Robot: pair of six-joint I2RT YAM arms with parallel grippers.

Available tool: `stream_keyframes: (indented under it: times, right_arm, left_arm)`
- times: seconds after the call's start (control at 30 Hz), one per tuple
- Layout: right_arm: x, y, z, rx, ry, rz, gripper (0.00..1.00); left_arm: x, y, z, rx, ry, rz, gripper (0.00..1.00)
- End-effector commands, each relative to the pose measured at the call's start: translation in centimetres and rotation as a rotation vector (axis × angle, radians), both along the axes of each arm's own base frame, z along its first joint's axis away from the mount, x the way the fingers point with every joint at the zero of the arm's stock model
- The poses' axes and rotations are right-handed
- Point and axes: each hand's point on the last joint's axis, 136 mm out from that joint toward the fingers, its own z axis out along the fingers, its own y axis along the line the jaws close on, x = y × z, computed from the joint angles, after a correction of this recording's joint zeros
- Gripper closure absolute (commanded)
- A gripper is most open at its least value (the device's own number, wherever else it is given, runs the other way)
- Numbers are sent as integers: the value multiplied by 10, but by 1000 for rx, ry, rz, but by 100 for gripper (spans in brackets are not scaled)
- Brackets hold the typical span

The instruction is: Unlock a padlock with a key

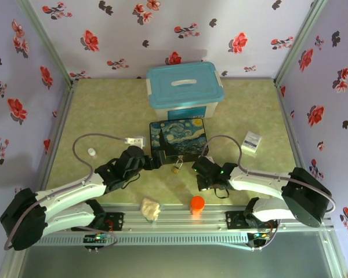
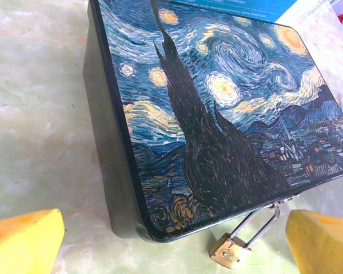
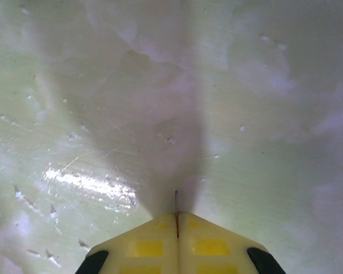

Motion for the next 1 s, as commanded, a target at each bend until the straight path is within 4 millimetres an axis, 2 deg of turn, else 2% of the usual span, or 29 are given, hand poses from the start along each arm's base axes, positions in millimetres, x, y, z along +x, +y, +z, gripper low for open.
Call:
stream_keyframes:
  times: [0.0,0.17,0.27,0.37,0.47,0.6,0.67,0.77,0.97]
  right_arm:
    - [-15,-5,-1,11,45,10,100]
    - [-1,1,32,132,-28,47,100]
    - [11,12,68,254,-126,111,100]
    - [18,25,106,354,-250,221,100]
    - [19,41,139,458,-364,325,100]
    - [13,67,179,665,-455,418,100]
    - [7,79,200,771,-500,476,100]
    - [-2,87,219,869,-561,547,100]
    - [-10,92,235,921,-588,607,100]
  left_arm:
    - [1,-6,14,-43,-34,-9,0]
    - [0,-21,31,-81,-80,-84,0]
    - [0,-30,46,-120,-113,-120,0]
    - [-6,-43,68,-191,-177,-191,2]
    - [-17,-63,96,-271,-248,-316,6]
    - [-33,-82,119,-310,-297,-438,9]
    - [-40,-87,123,-308,-305,-477,14]
    - [-47,-92,122,-306,-304,-513,18]
    - [-59,-101,122,-319,-286,-574,33]
